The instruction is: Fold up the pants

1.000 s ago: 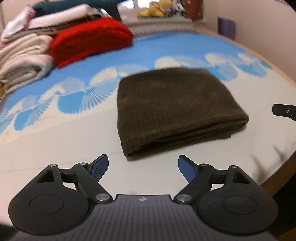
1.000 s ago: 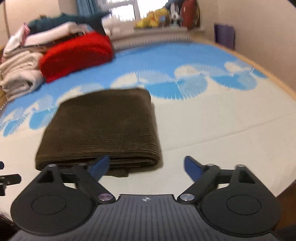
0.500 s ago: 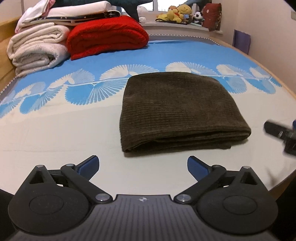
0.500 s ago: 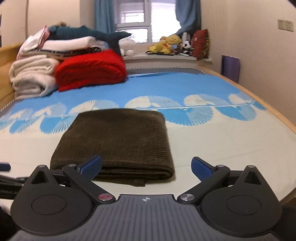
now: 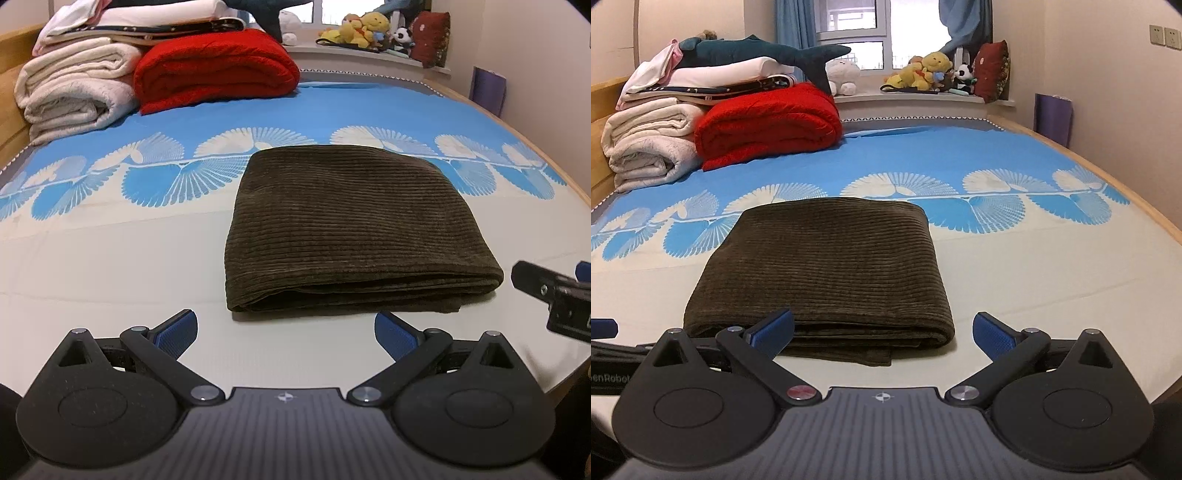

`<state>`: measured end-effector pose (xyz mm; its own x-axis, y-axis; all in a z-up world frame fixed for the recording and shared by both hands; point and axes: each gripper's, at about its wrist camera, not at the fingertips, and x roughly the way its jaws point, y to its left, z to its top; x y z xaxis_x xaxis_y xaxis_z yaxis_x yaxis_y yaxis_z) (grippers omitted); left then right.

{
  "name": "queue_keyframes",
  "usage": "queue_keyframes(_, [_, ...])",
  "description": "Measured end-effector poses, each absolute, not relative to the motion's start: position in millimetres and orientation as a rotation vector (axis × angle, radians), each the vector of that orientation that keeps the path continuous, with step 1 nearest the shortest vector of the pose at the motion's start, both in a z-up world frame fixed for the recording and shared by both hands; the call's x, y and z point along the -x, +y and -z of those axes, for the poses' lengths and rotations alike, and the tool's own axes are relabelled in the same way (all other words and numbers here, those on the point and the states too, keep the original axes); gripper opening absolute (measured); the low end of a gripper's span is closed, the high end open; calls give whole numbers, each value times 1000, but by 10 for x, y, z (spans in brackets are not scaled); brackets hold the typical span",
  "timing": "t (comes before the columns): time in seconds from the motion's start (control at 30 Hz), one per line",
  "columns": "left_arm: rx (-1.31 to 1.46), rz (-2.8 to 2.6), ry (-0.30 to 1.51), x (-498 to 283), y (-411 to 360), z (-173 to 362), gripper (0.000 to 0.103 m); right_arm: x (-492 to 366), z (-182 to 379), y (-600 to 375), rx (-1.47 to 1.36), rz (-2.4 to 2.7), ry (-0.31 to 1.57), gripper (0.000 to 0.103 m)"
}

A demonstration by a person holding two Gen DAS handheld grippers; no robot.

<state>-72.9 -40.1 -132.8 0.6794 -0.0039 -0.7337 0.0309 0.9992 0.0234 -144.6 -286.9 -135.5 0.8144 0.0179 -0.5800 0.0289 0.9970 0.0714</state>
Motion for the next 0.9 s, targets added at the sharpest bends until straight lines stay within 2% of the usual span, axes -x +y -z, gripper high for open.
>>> queue_keyframes(0.9, [-30,20,791,745,-388,1281,102,1461,1370,-2854,-45,1,605,102])
